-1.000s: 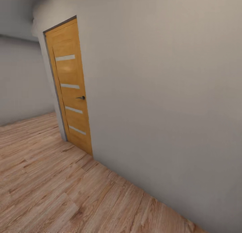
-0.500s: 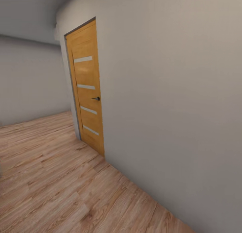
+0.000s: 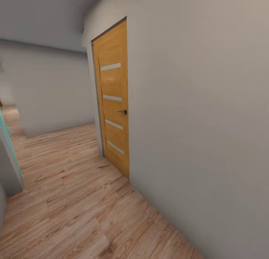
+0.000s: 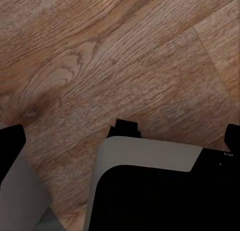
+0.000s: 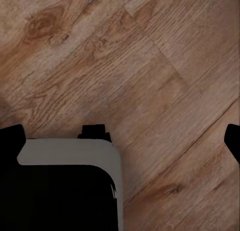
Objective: Move the two storage containers from the living room to the garage. In the garage, place one container on the floor and stack the other container on top of it (either order is fine).
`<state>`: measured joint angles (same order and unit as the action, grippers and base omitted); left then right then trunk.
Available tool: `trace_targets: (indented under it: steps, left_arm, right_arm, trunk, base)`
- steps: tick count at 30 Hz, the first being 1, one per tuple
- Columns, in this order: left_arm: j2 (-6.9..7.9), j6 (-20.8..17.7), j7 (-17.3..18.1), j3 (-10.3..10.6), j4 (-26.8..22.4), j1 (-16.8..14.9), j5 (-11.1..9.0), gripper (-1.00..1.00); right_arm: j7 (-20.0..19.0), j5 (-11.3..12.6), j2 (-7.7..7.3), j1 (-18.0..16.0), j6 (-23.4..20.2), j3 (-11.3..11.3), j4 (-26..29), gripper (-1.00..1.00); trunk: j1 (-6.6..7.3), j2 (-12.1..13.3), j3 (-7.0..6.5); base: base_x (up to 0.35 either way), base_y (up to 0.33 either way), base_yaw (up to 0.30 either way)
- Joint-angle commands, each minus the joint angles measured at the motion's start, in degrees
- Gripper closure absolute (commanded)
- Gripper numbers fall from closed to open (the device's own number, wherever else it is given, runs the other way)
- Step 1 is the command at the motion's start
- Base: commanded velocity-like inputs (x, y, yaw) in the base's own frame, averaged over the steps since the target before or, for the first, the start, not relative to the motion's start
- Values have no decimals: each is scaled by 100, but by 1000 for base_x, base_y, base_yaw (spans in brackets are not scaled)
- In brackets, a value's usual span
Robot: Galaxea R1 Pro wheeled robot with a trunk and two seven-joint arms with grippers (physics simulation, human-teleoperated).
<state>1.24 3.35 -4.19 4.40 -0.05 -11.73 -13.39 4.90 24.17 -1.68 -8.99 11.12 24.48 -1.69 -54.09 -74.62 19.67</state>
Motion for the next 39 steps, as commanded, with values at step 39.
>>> trace_targets:
  steps: [39]
  left_arm:
    - [-1,17,-11,51,5,-5,-49,-100]
  right_arm:
    - [2,26,1,-6,21,57,-16,-100]
  trunk:
    - [-3,-3,-29]
  base:
    - [65,0,268]
